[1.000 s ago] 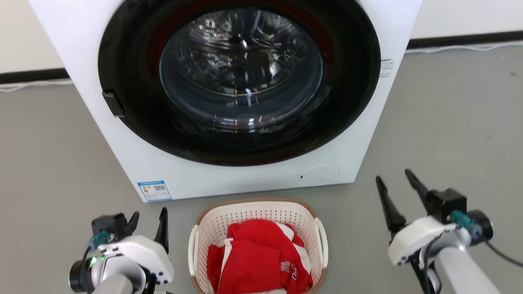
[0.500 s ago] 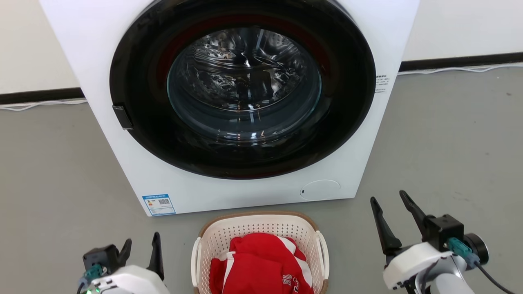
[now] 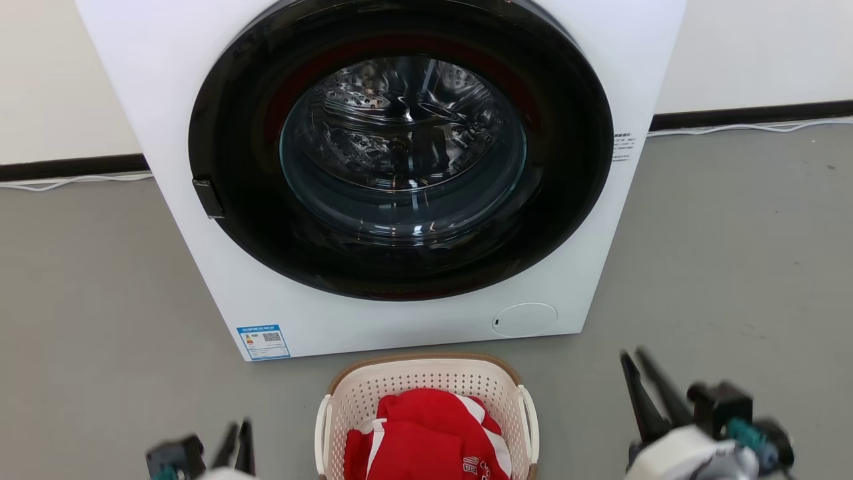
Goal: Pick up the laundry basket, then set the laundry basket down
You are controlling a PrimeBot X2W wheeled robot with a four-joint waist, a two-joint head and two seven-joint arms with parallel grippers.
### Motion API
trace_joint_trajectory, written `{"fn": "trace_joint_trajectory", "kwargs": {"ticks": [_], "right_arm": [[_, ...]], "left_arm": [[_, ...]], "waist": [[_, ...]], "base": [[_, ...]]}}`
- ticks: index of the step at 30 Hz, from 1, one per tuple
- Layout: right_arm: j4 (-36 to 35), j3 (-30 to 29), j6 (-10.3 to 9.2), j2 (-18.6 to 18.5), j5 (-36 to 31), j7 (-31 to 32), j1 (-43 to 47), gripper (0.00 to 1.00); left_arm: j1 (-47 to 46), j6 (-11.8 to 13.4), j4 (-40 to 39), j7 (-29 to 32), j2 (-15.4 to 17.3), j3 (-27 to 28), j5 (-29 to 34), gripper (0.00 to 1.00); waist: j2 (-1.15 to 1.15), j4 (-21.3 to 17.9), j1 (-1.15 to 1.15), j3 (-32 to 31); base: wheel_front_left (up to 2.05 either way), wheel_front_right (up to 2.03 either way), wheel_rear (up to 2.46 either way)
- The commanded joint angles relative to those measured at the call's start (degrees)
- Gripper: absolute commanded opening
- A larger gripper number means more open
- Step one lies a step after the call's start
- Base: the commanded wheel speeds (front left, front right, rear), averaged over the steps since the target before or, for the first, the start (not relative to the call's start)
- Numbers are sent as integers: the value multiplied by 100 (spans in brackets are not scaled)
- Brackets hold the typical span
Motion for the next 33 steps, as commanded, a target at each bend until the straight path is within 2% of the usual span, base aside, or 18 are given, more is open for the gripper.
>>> {"fn": "trace_joint_trajectory", "kwargs": {"ticks": [1,5,8,13,33], "right_arm": [[17,-3,0,5,8,5,12,0],[51,-56,1,26,231,85,39,0],[11,-81,2,32,445,138,46,0],[-53,-108,4,41,797,208,59,0],[-280,-258,10,81,2192,523,67,0]], "left_arm": [[12,-2,12,4,-6,1,-7,0],[30,-35,20,70,-41,54,-174,0],[30,-65,-31,121,-54,95,-329,0],[24,-115,-106,199,-76,158,-585,0],[-21,-314,-401,523,-164,423,-1609,0]], "waist": [[0,1,0,0],[0,4,3,4],[0,8,13,-2],[0,13,1,17],[0,35,0,53]], "base": [[0,0,0],[0,0,0],[0,0,0],[0,0,0],[0,0,0]]}}
